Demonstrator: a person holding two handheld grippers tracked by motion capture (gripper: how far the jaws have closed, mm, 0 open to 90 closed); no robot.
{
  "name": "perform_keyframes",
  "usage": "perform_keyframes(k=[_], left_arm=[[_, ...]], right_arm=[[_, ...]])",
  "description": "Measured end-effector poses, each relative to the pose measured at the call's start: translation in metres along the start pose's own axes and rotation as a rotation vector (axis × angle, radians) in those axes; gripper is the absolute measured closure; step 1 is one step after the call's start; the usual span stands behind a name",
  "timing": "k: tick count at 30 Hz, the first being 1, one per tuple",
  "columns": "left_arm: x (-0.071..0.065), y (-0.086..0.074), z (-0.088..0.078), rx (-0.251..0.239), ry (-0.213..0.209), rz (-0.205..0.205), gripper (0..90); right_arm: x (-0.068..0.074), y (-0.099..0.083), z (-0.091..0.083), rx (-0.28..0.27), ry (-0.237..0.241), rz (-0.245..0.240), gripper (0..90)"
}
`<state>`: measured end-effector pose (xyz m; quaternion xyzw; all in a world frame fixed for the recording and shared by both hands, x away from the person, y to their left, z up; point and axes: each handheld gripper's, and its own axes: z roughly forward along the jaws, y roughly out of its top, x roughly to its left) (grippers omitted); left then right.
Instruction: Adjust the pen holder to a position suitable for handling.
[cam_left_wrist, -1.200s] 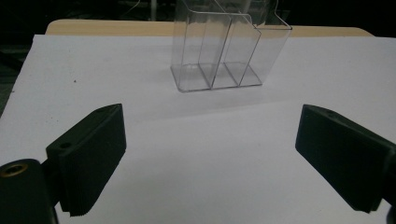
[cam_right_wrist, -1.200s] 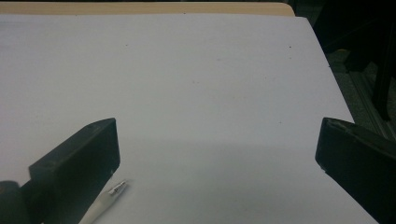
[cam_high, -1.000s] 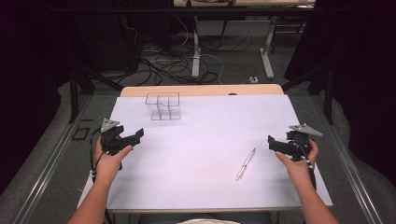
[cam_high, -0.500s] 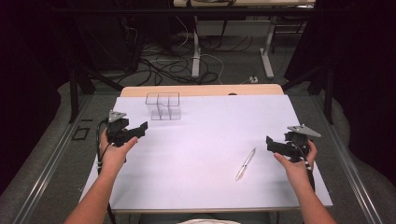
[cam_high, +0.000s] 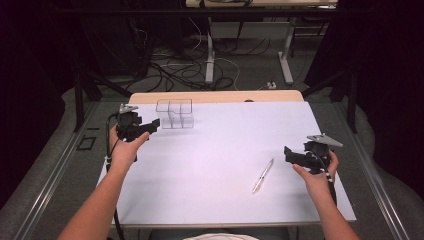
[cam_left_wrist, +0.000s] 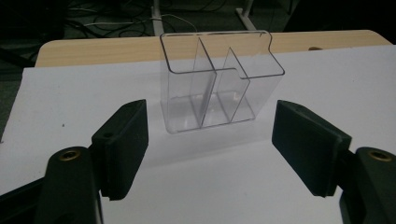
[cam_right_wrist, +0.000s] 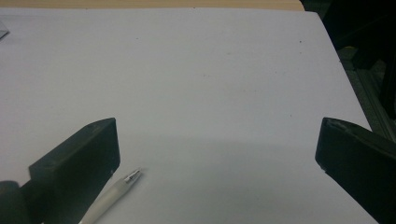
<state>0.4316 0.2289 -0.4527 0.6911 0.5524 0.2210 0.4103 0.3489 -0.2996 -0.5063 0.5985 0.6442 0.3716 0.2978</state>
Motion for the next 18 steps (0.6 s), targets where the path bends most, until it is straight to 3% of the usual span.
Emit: perform_keyframes(k=[7,18], left_arm=[[-0.002,0.014,0.007,-0.003,0.029,0.009,28.5],[-0.008,0.042,0.023,0.048,0.036,0.017,31.4]], right_arm=[[0.001,0.0,0.0,-0.004,0.012,-0.018,0.0],[0.001,-0.001,0.002,0.008,0.03,-0.015,0.0]])
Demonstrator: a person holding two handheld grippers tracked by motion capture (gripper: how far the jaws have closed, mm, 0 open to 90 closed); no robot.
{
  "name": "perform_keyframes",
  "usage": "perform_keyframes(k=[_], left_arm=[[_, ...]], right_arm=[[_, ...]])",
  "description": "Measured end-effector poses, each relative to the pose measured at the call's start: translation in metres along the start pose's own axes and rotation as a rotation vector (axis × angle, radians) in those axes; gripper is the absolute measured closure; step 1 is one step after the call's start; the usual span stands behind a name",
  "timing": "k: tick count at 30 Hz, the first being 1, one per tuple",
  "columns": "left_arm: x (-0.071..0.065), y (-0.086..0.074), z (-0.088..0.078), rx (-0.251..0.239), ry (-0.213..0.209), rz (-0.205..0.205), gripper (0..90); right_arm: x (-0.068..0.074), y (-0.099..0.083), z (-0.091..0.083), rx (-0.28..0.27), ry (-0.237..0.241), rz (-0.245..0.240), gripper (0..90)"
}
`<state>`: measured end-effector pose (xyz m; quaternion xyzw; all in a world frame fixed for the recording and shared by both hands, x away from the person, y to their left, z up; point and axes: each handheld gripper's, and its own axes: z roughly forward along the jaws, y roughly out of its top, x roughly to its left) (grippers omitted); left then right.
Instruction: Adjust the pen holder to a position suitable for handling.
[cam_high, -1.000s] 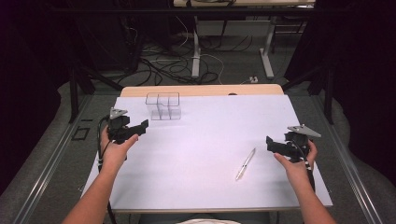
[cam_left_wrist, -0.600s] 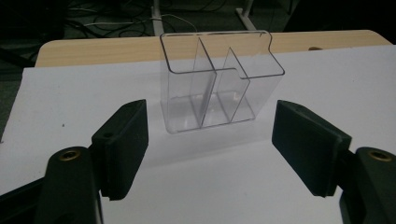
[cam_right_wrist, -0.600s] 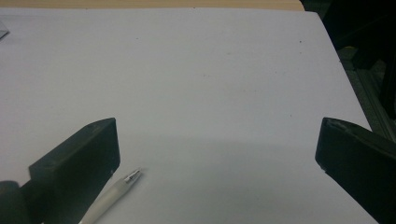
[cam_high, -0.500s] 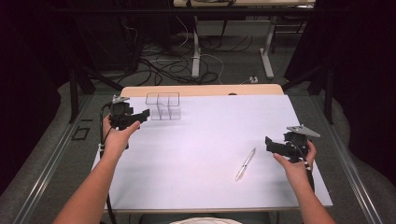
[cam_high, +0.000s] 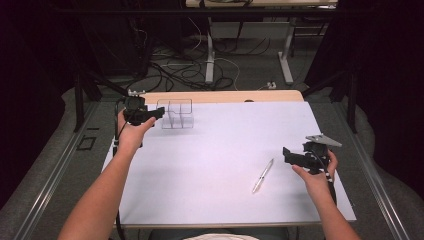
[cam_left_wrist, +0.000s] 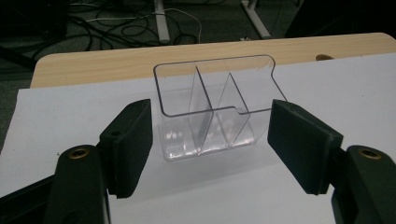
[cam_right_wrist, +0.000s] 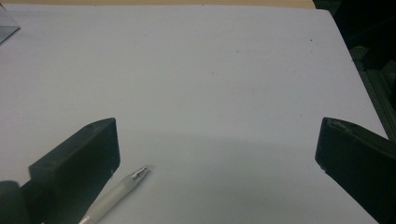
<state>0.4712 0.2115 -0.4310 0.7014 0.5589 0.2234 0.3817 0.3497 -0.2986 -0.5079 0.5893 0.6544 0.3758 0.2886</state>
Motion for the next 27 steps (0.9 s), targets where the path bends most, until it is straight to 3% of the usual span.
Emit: perform_keyframes(k=[11,27], left_arm=[[0.01,0.019,0.015,0.014,0.018,-0.058,42.1],[0.013,0.021,0.04,0.071,0.035,-0.047,50.5]], right_arm=[[0.0,-0.001,-0.001,0.008,-0.001,0.018,0.0],[-0.003,-0.004,-0.002,0.007,0.0,0.011,0.0]])
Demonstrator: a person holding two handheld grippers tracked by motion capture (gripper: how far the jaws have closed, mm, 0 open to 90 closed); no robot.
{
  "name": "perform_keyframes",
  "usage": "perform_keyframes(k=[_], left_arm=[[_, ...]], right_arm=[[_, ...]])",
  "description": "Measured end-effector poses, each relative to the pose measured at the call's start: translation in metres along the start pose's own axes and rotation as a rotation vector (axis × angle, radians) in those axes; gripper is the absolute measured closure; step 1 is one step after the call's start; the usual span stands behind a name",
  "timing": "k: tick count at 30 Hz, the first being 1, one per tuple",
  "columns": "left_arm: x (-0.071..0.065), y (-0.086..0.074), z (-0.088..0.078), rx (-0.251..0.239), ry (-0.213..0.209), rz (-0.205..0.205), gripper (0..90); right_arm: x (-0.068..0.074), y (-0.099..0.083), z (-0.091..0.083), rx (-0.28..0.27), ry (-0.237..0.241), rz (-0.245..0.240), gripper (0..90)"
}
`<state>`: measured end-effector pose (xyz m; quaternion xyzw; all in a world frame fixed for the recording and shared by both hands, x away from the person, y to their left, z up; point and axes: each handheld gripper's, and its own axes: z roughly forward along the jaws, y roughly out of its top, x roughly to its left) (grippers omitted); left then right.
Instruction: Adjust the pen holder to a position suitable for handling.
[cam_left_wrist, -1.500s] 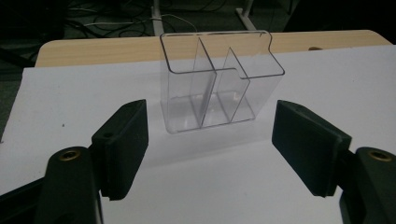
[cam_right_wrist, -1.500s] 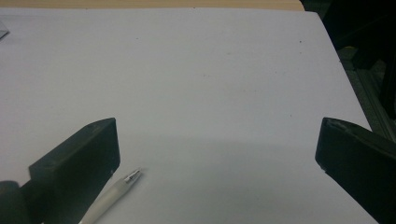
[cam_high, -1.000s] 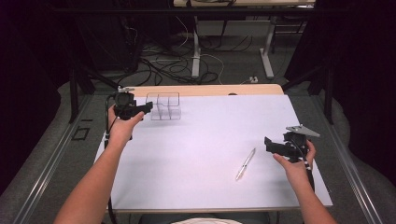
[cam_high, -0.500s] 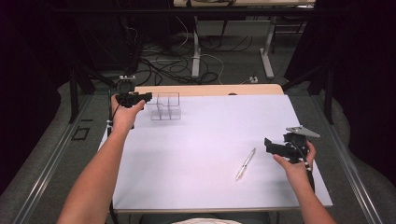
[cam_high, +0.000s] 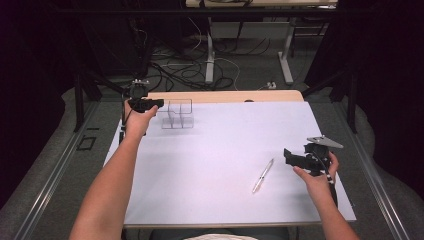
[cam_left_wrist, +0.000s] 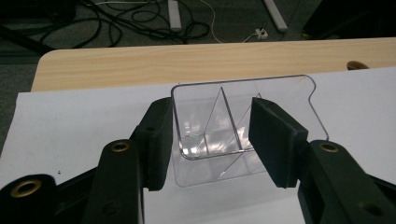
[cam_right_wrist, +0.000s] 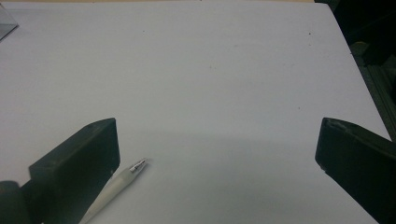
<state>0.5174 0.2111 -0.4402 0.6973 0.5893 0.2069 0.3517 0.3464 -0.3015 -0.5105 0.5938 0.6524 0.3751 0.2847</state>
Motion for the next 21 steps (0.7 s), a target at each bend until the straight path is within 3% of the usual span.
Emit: perform_keyframes(k=[11,21], left_arm=[[0.004,-0.003,0.016,0.05,0.023,-0.023,56.5],[0.012,-0.003,0.023,0.057,0.019,-0.101,65.1]], right_arm=[[0.001,-0.001,0.0,0.001,0.007,0.002,0.0],[0.002,-0.001,0.0,0.01,0.012,0.003,0.0]])
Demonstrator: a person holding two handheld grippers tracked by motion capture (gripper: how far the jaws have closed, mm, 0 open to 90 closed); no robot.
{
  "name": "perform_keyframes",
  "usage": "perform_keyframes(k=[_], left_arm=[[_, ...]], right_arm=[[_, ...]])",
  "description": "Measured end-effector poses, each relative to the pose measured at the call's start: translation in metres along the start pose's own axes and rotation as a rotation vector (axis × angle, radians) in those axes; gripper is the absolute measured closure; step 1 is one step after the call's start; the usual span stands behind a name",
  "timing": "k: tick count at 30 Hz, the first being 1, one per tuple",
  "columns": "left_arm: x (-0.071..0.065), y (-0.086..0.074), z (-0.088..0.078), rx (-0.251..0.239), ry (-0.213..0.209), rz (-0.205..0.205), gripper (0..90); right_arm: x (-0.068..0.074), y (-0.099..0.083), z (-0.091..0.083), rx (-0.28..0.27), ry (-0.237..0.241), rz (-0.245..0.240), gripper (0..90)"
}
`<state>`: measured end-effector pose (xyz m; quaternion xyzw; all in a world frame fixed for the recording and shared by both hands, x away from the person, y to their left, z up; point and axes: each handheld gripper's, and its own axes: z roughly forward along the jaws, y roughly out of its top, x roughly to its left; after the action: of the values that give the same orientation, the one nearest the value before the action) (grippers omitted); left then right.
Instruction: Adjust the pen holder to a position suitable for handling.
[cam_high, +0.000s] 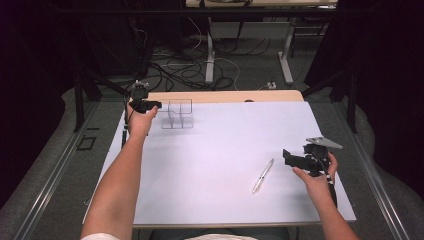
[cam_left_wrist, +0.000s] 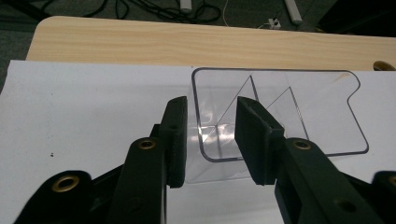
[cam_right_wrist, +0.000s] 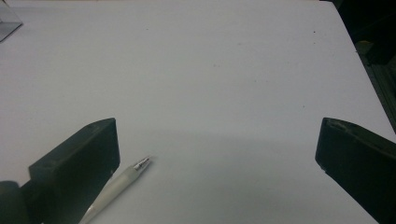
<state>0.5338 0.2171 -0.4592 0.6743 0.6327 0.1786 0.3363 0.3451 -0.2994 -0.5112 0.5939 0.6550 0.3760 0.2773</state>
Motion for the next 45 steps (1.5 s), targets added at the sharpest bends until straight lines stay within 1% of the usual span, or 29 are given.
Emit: perform_keyframes(k=[1,2,3,4,5,7,11,12,13,14,18,19,23,24,30,32,33,36,37,40,41,45], left_arm=[[0.002,0.0,0.001,0.011,-0.001,0.003,65.9],[0.002,0.0,0.001,0.011,-0.001,0.003,66.2],[0.001,0.0,0.003,0.013,0.004,0.005,66.6],[0.001,0.0,0.004,0.013,0.005,-0.002,66.9],[0.002,0.0,0.004,0.028,0.002,0.0,67.7],[0.001,-0.001,0.007,0.023,0.016,0.007,69.5],[0.0,-0.001,0.01,0.032,0.032,0.009,72.3],[0.0,-0.001,0.011,0.036,0.035,0.012,73.0],[0.0,-0.001,0.011,0.036,0.035,0.012,74.2],[0.0,-0.001,0.012,0.045,0.041,0.013,75.1],[-0.001,-0.002,0.014,0.051,0.054,0.016,78.8],[-0.002,-0.002,0.014,0.056,0.067,0.017,79.8],[-0.003,-0.002,0.014,0.053,0.065,0.006,86.2],[-0.004,-0.002,0.014,0.052,0.073,0.013,86.9],[-0.006,-0.002,0.014,0.049,0.084,0.013,88.3],[-0.01,-0.003,0.015,0.043,0.109,0.031,88.7],[-0.01,-0.003,0.015,0.04,0.114,0.032,88.8],[-0.01,-0.002,0.015,0.044,0.114,0.021,88.9],[-0.011,-0.002,0.015,0.045,0.119,0.029,88.9],[-0.011,-0.002,0.015,0.047,0.121,0.022,89.1],[-0.012,-0.002,0.015,0.047,0.124,0.019,89.2],[-0.013,-0.003,0.014,0.051,0.126,0.003,89.2]], right_arm=[[0.0,0.0,0.0,-0.001,-0.003,0.001,0.0],[0.0,0.0,0.001,-0.009,-0.006,-0.007,0.0],[0.0,0.0,0.001,-0.012,-0.007,-0.005,0.0],[-0.001,0.0,0.001,-0.003,0.003,-0.009,0.0],[-0.001,0.0,0.001,-0.006,-0.002,-0.006,0.0],[-0.001,0.0,0.0,-0.005,0.005,-0.006,0.0],[0.0,0.0,0.001,-0.002,0.009,-0.009,0.0],[0.001,0.0,0.001,-0.001,0.01,-0.002,0.0],[0.0,0.0,0.001,-0.003,0.01,-0.009,0.0],[0.001,0.0,0.001,-0.001,0.013,-0.003,0.0],[0.001,0.0,0.0,0.0,0.014,0.001,0.0],[0.001,0.0,0.0,0.0,0.014,0.002,0.0],[0.0,-0.001,0.001,-0.001,0.016,-0.001,0.0],[0.0,-0.001,0.001,-0.001,0.016,-0.002,0.0],[0.0,-0.001,0.001,0.01,0.018,0.005,0.0],[0.001,-0.001,0.002,0.01,0.02,0.005,0.0],[0.001,-0.001,0.002,0.01,0.02,0.005,0.0],[0.0,-0.001,0.002,0.009,0.02,0.003,0.0],[-0.001,-0.001,0.002,0.008,0.02,-0.003,0.0],[0.0,-0.001,0.002,0.01,0.02,0.004,0.0],[-0.001,-0.001,0.002,0.008,0.019,-0.002,0.0],[-0.002,-0.001,0.002,0.008,0.021,-0.001,0.0]])
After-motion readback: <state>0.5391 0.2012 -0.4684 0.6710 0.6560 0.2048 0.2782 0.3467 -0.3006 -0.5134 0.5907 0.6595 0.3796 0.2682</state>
